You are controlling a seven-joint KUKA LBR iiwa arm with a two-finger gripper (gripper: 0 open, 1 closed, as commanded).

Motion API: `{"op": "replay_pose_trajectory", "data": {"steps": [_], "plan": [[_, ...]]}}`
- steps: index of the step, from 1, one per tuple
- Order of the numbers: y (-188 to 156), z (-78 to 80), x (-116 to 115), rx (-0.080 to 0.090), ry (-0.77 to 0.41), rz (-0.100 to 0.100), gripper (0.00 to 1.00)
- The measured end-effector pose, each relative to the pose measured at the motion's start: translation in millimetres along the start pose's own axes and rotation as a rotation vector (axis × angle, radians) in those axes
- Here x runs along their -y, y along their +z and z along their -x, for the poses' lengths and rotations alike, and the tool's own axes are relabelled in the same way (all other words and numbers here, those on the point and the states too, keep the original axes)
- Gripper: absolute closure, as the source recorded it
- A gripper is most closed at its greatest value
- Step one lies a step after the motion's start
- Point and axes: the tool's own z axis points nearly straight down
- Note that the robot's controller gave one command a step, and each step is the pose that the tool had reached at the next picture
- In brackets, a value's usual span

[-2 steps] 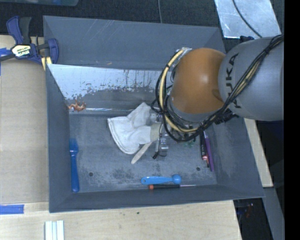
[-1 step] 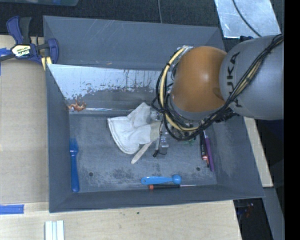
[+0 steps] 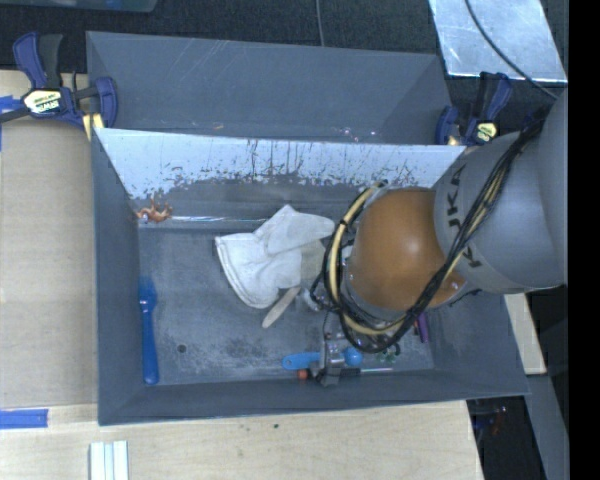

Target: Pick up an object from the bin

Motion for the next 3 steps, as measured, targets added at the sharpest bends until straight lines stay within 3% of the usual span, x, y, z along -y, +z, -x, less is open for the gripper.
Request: {"op": "replay_pose_trajectory", "data": {"steps": [1,2,3], "plan": [[-35.8,119.3,-20.7,-0.006,0.031,0.000,0.00],[-29.9,5.1,-21.4,-0.006,0.079,0.000,0.00],[-2.3,130.6,-13.5,-0.009,-0.065,0.001,0.00]]}}
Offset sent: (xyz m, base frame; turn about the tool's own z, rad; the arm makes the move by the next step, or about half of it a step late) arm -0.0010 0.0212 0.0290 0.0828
